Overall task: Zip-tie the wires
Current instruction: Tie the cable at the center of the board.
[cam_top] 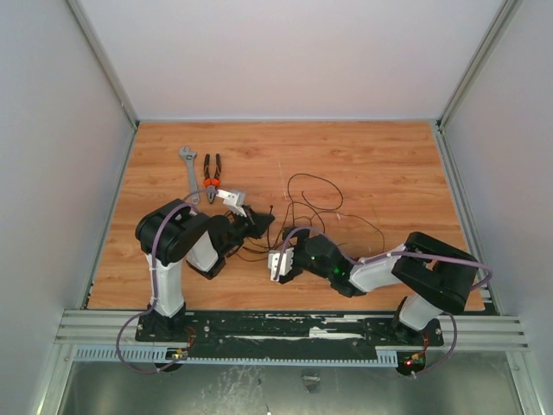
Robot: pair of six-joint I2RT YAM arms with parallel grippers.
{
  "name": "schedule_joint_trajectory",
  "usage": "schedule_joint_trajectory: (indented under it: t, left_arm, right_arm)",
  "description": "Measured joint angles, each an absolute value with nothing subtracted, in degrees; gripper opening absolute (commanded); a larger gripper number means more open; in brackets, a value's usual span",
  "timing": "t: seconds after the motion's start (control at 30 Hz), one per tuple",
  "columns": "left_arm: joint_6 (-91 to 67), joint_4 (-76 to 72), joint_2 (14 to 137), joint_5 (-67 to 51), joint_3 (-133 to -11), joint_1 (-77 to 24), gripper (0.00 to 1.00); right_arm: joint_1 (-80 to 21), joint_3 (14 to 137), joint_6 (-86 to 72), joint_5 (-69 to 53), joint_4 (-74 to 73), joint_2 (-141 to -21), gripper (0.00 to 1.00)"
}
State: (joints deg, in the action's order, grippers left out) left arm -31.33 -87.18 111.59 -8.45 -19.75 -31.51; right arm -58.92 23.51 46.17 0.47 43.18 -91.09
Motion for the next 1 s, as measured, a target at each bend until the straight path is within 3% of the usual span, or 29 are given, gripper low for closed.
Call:
schedule_joint_trajectory:
  t: [0.67,1.0]
  left_arm:
    - [-31.29,-87.15,111.59,-9.26,-20.08,-31.24,0.0]
    - [-31.27,-86.74,111.26,-10.24,-21.93,-31.18,0.0]
  right_arm:
    - [-52.29,34.15,48.84,-6.2,40.05,-99.24,0.99]
    - [-53.43,28.95,51.46,-6.09,38.52,-93.86,0.99]
